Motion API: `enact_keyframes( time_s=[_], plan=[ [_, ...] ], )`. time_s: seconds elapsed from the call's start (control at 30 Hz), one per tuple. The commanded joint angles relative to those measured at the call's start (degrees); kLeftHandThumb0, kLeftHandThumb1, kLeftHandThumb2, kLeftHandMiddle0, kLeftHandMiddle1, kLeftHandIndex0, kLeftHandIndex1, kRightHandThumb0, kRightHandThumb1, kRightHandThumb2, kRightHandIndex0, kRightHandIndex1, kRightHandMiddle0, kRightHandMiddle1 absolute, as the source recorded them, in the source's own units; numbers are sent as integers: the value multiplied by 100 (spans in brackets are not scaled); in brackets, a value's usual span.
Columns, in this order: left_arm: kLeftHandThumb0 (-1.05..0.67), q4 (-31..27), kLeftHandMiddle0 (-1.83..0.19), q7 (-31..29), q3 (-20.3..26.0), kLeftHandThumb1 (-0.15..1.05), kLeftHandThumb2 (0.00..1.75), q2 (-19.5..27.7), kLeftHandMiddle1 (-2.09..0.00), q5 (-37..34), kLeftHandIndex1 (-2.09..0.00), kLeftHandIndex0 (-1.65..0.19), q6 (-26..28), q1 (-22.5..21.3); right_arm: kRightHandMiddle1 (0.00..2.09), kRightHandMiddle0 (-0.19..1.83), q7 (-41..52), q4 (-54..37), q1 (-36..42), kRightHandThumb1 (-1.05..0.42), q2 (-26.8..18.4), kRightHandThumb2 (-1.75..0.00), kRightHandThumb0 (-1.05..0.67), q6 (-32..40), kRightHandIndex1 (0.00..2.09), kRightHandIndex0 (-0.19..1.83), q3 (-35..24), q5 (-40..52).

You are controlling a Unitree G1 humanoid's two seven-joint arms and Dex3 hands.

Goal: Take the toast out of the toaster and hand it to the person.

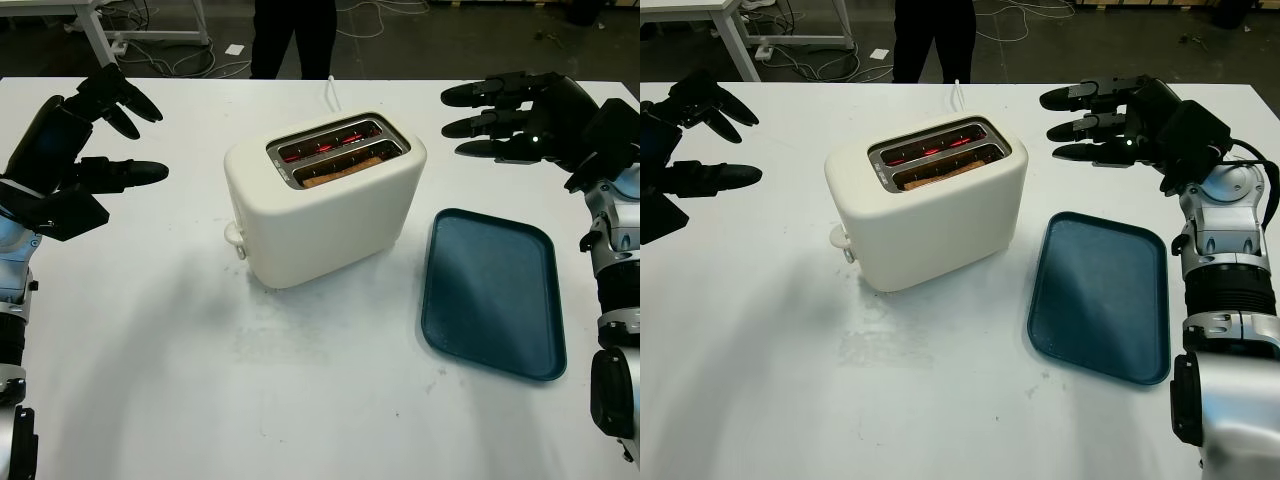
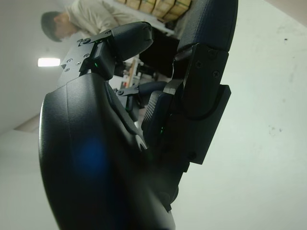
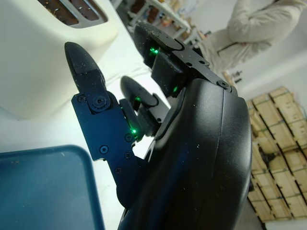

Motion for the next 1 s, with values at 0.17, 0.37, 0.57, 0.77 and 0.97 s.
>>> enact_keyframes(
  time_s=[0.17,0.37,0.57,0.77,0.97],
  plan=[
    [-96,-2,-28,36,11,92,15,-30,-160,-14,-148,-17,-5,-2,0,85,-38,-8,-8,-71,3,0,-46,-105,15,88,16,-26],
    [-96,84,-29,43,-9,92,17,-27,-160,8,-148,-17,-137,-50,0,85,-36,-46,-12,-71,20,0,-43,-28,14,87,19,-10],
    [-95,13,-28,23,-15,92,15,-31,-161,3,-150,-17,-29,-51,0,83,-14,-9,-30,-71,36,0,-43,36,14,86,13,33],
    [-96,79,-29,35,-35,92,17,-8,-161,52,-150,-16,-119,-84,0,83,-14,-39,-21,-71,45,0,-42,21,14,85,14,40],
    [-96,116,-29,24,-30,92,17,-28,-161,12,-149,-16,-142,-104,0,83,-26,-48,-24,-70,47,0,-41,24,14,85,16,28]
  ],
)
